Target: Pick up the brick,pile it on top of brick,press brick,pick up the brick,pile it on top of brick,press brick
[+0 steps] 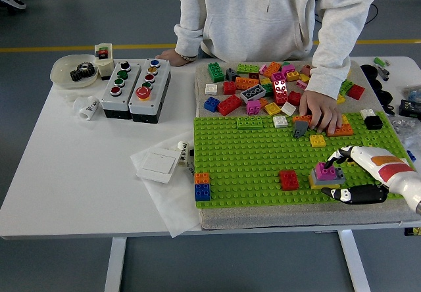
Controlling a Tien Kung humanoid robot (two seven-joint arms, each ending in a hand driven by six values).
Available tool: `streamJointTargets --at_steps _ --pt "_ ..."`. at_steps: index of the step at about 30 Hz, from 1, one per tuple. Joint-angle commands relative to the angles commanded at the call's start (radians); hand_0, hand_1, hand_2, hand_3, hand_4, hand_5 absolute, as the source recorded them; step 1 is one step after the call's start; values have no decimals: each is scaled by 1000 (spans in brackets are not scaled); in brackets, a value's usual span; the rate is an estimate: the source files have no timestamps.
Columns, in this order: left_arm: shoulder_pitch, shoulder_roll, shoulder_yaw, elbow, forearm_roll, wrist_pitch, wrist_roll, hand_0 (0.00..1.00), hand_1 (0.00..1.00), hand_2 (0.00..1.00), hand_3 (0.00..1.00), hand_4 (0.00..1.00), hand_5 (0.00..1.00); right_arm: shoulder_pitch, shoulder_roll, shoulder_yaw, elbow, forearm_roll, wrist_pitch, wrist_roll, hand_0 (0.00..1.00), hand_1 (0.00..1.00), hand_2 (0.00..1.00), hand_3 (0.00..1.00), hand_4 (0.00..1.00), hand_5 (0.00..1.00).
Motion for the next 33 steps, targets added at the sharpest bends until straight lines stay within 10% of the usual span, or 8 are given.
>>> streamJointTargets --at_steps 33 --pt "-6 1 8 0 -8 0 1 756 790 830 619 645 674 79 12 -92 0 -6 14 -3 689 670 720 569 861 496"
